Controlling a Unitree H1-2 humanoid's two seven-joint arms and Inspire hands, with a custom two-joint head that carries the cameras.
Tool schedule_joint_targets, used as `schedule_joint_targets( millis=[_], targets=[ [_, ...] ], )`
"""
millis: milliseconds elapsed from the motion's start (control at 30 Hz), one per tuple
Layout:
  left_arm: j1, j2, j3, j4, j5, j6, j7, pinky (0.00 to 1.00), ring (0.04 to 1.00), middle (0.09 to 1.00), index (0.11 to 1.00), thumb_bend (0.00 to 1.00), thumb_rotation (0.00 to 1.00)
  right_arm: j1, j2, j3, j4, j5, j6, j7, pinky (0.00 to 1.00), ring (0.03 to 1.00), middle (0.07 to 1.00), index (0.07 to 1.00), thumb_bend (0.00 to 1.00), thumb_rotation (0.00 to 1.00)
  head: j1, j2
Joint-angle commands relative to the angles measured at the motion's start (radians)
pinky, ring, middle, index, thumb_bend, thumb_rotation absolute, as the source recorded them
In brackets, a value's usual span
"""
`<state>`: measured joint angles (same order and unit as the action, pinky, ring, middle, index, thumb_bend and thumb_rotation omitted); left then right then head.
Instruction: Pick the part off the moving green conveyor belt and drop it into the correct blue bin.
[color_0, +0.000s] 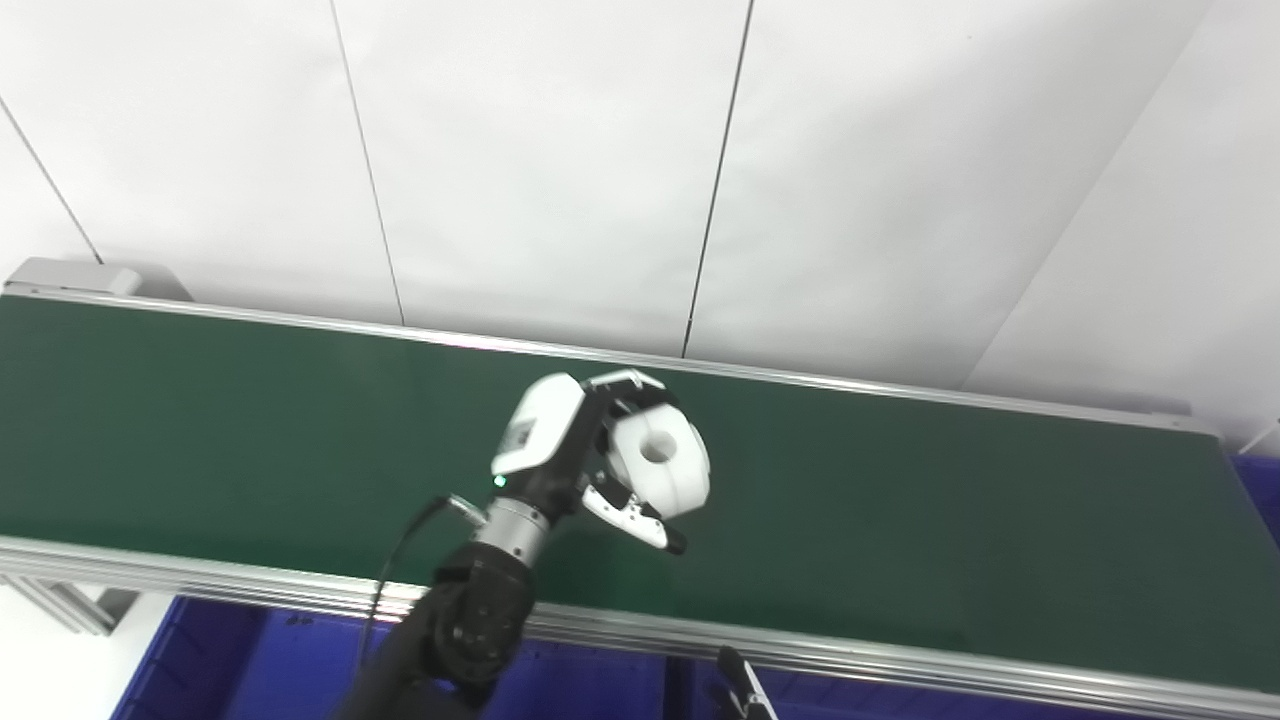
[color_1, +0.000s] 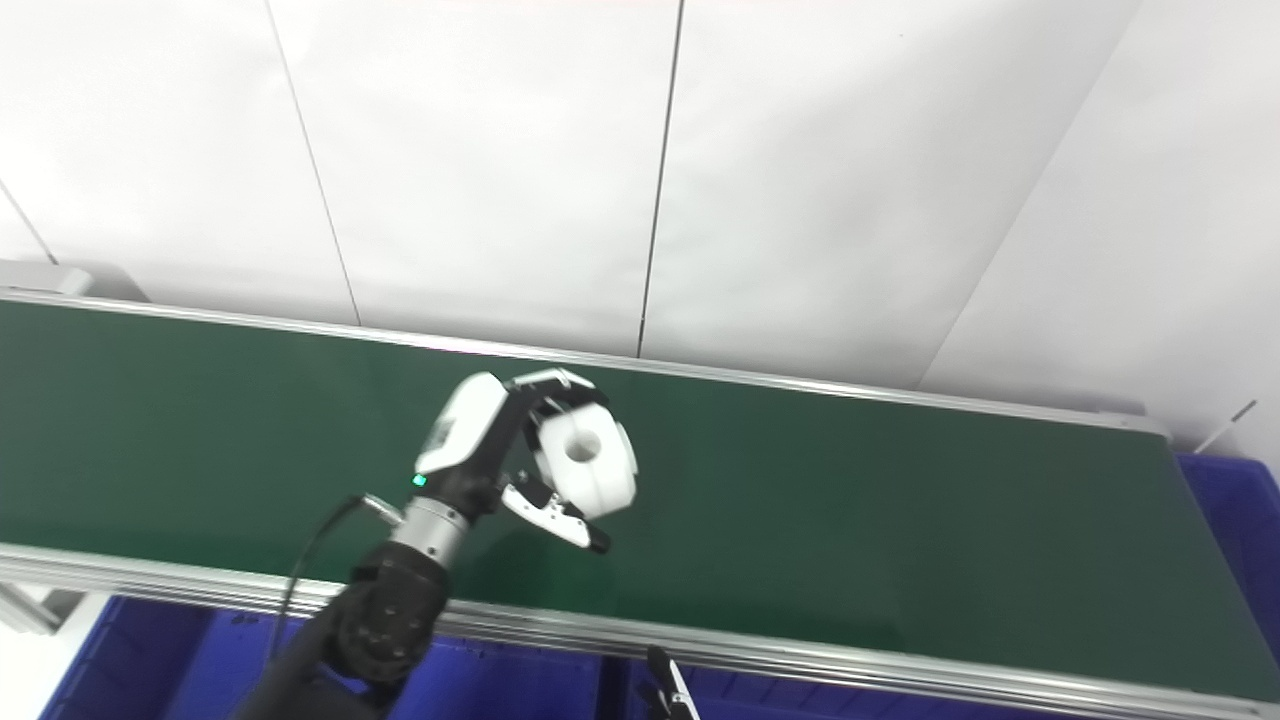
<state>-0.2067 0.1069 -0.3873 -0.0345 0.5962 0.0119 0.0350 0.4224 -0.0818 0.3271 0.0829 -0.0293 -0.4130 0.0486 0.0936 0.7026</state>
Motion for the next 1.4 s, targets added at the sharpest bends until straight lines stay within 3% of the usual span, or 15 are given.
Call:
schedule_joint_targets(
  millis=[0, 133, 233, 333, 467, 500, 567, 667, 767, 1033, 1167, 1367],
  targets=[
    [0.017, 0.023, 0.009, -0.081, 0.006, 0.015, -0.042, 0.30, 0.372, 0.440, 0.518, 0.52, 0.00, 0.014, -0.008, -0.011, -0.047, 0.017, -0.011, 0.023, 0.99, 0.968, 1.000, 1.000, 0.79, 0.97, 0.027, 0.023],
    [0.122, 0.112, 0.032, -0.250, 0.026, 0.025, -0.112, 0.29, 0.365, 0.442, 0.520, 0.52, 0.00, 0.022, -0.032, -0.036, -0.084, 0.025, 0.013, 0.045, 0.97, 0.963, 1.000, 1.000, 0.79, 0.99, 0.072, 0.067],
    [0.185, 0.151, 0.051, -0.308, 0.033, 0.016, -0.131, 0.25, 0.324, 0.432, 0.525, 0.52, 0.00, 0.019, -0.042, -0.050, -0.083, 0.042, 0.009, 0.064, 0.96, 0.957, 0.996, 1.000, 0.78, 0.98, 0.073, 0.072],
    [0.268, 0.180, 0.064, -0.352, 0.042, 0.000, -0.135, 0.26, 0.329, 0.435, 0.526, 0.52, 0.00, 0.008, -0.053, -0.064, -0.080, 0.062, 0.013, 0.084, 0.94, 0.949, 0.987, 1.000, 0.77, 0.96, 0.097, 0.105],
    [0.348, 0.191, 0.073, -0.387, 0.053, -0.012, -0.138, 0.30, 0.383, 0.456, 0.514, 0.52, 0.00, -0.001, -0.063, -0.078, -0.094, 0.094, 0.040, 0.107, 0.95, 0.955, 0.987, 1.000, 0.79, 0.92, 0.120, 0.128],
    [0.362, 0.191, 0.073, -0.398, 0.054, -0.012, -0.143, 0.30, 0.386, 0.458, 0.512, 0.52, 0.00, -0.003, -0.065, -0.084, -0.103, 0.105, 0.050, 0.114, 0.95, 0.955, 0.987, 1.000, 0.80, 0.91, 0.153, 0.159],
    [0.425, 0.190, 0.074, -0.426, 0.076, -0.005, -0.144, 0.30, 0.377, 0.455, 0.515, 0.52, 0.00, -0.011, -0.065, -0.096, -0.134, 0.123, 0.086, 0.117, 0.95, 0.953, 0.985, 1.000, 0.81, 0.89, 0.185, 0.180],
    [0.476, 0.186, 0.080, -0.435, 0.101, -0.006, -0.140, 0.29, 0.373, 0.459, 0.510, 0.52, 0.00, -0.020, -0.064, -0.111, -0.159, 0.128, 0.119, 0.121, 0.94, 0.940, 0.979, 1.000, 0.82, 0.89, 0.201, 0.185],
    [0.504, 0.191, 0.090, -0.386, 0.129, -0.050, -0.100, 0.30, 0.385, 0.457, 0.509, 0.52, 0.00, -0.026, -0.065, -0.122, -0.170, 0.137, 0.134, 0.129, 0.92, 0.931, 0.977, 1.000, 0.84, 0.89, 0.227, 0.189],
    [0.568, 0.161, 0.112, -0.344, 0.145, -0.083, -0.035, 0.30, 0.371, 0.449, 0.515, 0.52, 0.00, -0.009, -0.077, -0.140, -0.193, 0.156, 0.149, 0.152, 0.90, 0.915, 0.966, 1.000, 0.84, 0.88, 0.260, 0.194],
    [0.605, 0.166, 0.145, -0.316, 0.174, -0.071, -0.004, 0.30, 0.375, 0.445, 0.519, 0.52, 0.00, -0.005, -0.087, -0.147, -0.192, 0.175, 0.153, 0.168, 0.90, 0.917, 0.965, 1.000, 0.83, 0.88, 0.272, 0.190],
    [0.640, 0.115, 0.225, -0.275, 0.263, -0.036, 0.128, 0.28, 0.362, 0.436, 0.523, 0.52, 0.00, -0.009, -0.103, -0.152, -0.180, 0.195, 0.153, 0.190, 0.91, 0.922, 0.972, 1.000, 0.83, 0.87, 0.289, 0.184]
  ],
)
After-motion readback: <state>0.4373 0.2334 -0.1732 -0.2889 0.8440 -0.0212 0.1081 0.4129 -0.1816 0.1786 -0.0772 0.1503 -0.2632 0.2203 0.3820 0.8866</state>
